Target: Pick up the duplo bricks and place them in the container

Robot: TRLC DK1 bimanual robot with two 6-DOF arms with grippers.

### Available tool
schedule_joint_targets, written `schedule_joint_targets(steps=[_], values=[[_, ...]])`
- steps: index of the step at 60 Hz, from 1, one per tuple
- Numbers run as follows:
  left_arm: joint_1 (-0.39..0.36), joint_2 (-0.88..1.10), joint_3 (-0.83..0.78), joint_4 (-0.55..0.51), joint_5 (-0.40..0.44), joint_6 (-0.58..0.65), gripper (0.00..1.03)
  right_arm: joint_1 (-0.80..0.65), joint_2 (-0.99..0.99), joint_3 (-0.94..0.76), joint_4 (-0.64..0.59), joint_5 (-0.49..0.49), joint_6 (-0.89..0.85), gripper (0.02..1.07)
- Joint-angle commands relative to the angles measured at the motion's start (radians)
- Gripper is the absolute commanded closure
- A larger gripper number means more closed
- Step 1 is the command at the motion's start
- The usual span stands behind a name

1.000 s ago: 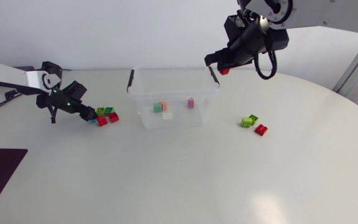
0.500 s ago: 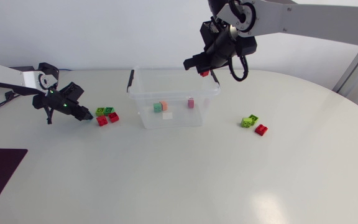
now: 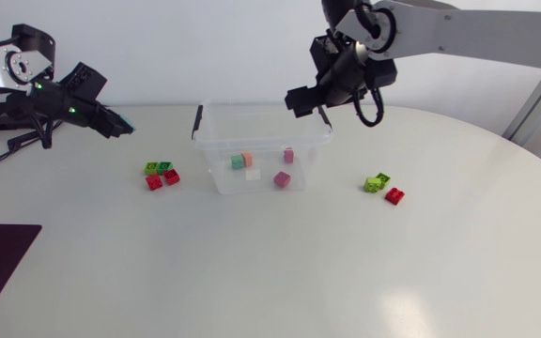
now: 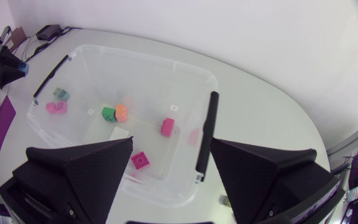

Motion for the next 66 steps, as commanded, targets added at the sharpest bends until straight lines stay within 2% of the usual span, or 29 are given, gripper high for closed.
schedule_joint_targets(steps=[1,6,20,25,44,58,62,65,66], values=[[-0.047,-0.057,-0.015,-0.020,0.024,-0.047,0.70,-0.040,-0.080,-0.087,0.015,0.002,-0.011,0.14],[-0.095,-0.085,-0.009,-0.026,0.027,-0.081,0.70,-0.080,-0.138,-0.174,0.035,0.002,-0.019,0.12],[-0.291,-0.104,0.035,-0.031,0.026,-0.194,0.70,-0.210,-0.274,-0.409,0.082,-0.027,-0.034,0.11],[-0.328,-0.101,0.055,-0.029,0.026,-0.219,0.69,-0.238,-0.296,-0.458,0.088,-0.027,-0.036,0.11],[-0.408,0.009,0.187,-0.022,0.004,-0.291,0.69,-0.351,-0.294,-0.585,0.147,-0.043,-0.101,0.11],[-0.440,0.086,0.242,-0.010,-0.028,-0.305,0.69,-0.445,-0.219,-0.592,0.173,-0.127,-0.232,0.11],[-0.438,0.109,0.270,0.000,-0.034,-0.315,0.67,-0.468,-0.169,-0.579,0.174,-0.161,-0.310,0.11],[-0.438,0.118,0.281,0.003,-0.036,-0.320,0.61,-0.477,-0.147,-0.570,0.174,-0.173,-0.342,0.11],[-0.438,0.124,0.285,0.003,-0.039,-0.320,0.56,-0.482,-0.136,-0.566,0.173,-0.181,-0.358,0.11]])
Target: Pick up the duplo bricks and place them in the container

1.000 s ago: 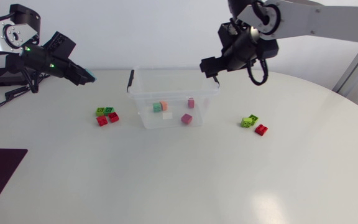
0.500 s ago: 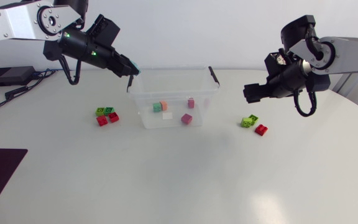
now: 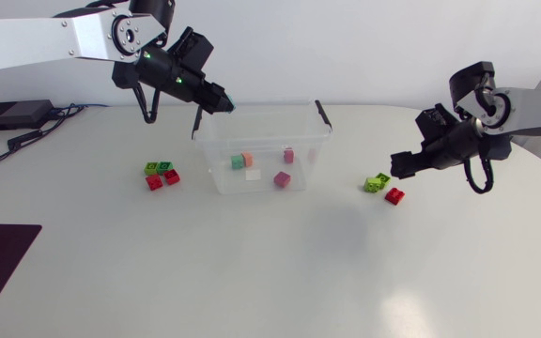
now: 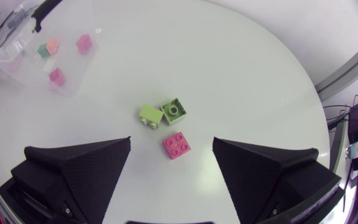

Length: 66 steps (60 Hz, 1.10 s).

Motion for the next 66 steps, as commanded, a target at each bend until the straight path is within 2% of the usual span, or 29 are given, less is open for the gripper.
schedule_joint_targets(steps=[1,3,5,6,7,11,21,27,44,49,57,58,66], values=[[-0.002,0.033,0.056,0.014,-0.013,-0.028,0.45,-0.019,0.067,0.007,0.004,-0.022,-0.090,0.11],[-0.003,0.036,0.059,0.014,-0.022,-0.027,0.32,-0.019,0.081,0.014,0.001,-0.022,-0.117,0.11],[-0.005,0.036,0.060,0.014,-0.023,-0.027,0.22,-0.021,0.093,0.020,0.001,-0.022,-0.139,0.11],[-0.005,0.036,0.060,0.014,-0.023,-0.027,0.20,-0.021,0.102,0.026,-0.002,-0.022,-0.155,0.11],[-0.005,0.033,0.062,0.014,-0.028,-0.027,0.13,-0.021,0.112,0.030,-0.005,-0.022,-0.165,0.11],[0.000,0.019,0.063,0.011,-0.029,-0.028,0.06,-0.022,0.151,0.072,-0.047,-0.022,-0.209,0.11],[0.043,-0.025,0.080,-0.087,-0.054,-0.002,0.05,-0.013,0.245,0.185,-0.157,-0.013,-0.303,0.11],[0.098,-0.058,0.074,-0.156,-0.057,0.059,0.05,-0.009,0.314,0.270,-0.235,0.007,-0.353,0.11],[0.247,-0.202,-0.078,-0.183,-0.057,0.188,0.05,-0.018,0.477,0.501,-0.413,0.059,-0.432,0.12],[0.305,-0.217,-0.116,-0.209,-0.057,0.255,0.05,-0.018,0.501,0.524,-0.442,0.075,-0.445,0.16],[0.371,-0.217,-0.157,-0.224,-0.054,0.338,0.05,-0.021,0.524,0.541,-0.465,0.093,-0.458,0.17],[0.397,-0.214,-0.173,-0.224,-0.053,0.369,0.05,-0.021,0.530,0.541,-0.472,0.093,-0.464,0.21],[0.443,-0.180,-0.211,-0.225,-0.042,0.433,0.05,-0.013,0.541,0.527,-0.472,0.091,-0.468,0.24]])
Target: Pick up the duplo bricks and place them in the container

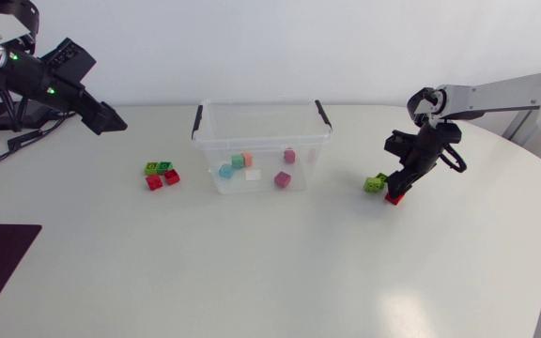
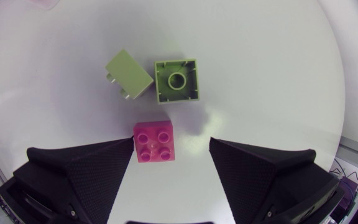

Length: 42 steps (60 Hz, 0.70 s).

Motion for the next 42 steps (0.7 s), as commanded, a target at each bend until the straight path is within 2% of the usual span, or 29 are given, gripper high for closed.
schedule_joint_targets(steps=[1,6,7,10,18,27,42], values=[[0.026,0.035,-0.041,-0.009,0.010,0.077,0.05,0.003,0.031,0.002,-0.017,0.003,-0.027,0.25],[0.046,0.071,-0.060,-0.008,0.012,0.113,0.05,0.009,0.033,-0.015,-0.010,0.002,-0.029,0.35],[0.049,0.081,-0.064,-0.008,0.014,0.124,0.05,0.011,0.033,-0.024,-0.005,0.000,-0.029,0.44],[0.060,0.107,-0.077,-0.008,0.018,0.149,0.05,0.014,0.031,-0.033,0.003,-0.001,-0.029,0.54],[0.073,0.176,-0.092,-0.008,0.030,0.190,0.05,0.014,0.025,-0.047,0.006,-0.012,-0.029,0.76],[0.072,0.234,-0.106,0.002,0.032,0.221,0.06,0.023,-0.022,-0.096,0.017,-0.014,-0.031,0.76],[0.038,0.347,-0.083,0.087,0.032,0.215,0.06,0.080,-0.216,-0.193,-0.005,-0.012,-0.029,0.77]])
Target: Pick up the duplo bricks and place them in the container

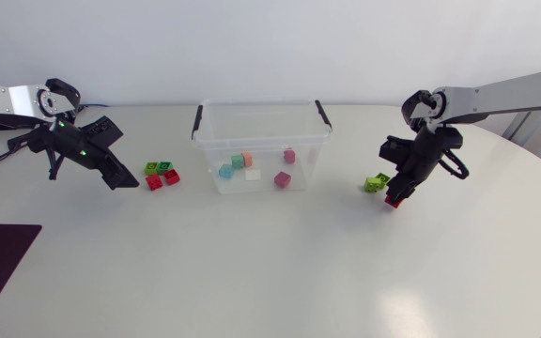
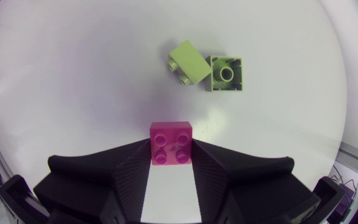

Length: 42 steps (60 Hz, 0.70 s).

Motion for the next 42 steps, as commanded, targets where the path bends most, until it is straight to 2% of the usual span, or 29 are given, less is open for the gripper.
schedule_joint_targets(steps=[1,24,32,35,39,42], values=[[-0.018,0.060,0.013,0.011,0.008,0.025,0.06,0.029,-0.097,-0.030,-0.028,-0.006,-0.021,0.77],[-0.050,0.185,0.135,0.039,0.008,0.017,0.09,0.177,-0.328,0.043,-0.181,-0.012,0.053,0.77],[-0.055,0.230,0.165,0.039,0.008,0.017,0.23,0.235,-0.352,0.119,-0.218,-0.032,0.096,0.77],[-0.062,0.248,0.173,0.037,0.008,0.017,0.39,0.262,-0.352,0.163,-0.218,-0.049,0.130,0.77],[-0.070,0.256,0.173,0.036,0.008,0.016,0.50,0.287,-0.349,0.197,-0.218,-0.059,0.165,0.77],[-0.076,0.264,0.173,0.036,0.010,0.016,0.66,0.305,-0.341,0.220,-0.209,-0.068,0.187,0.77]])
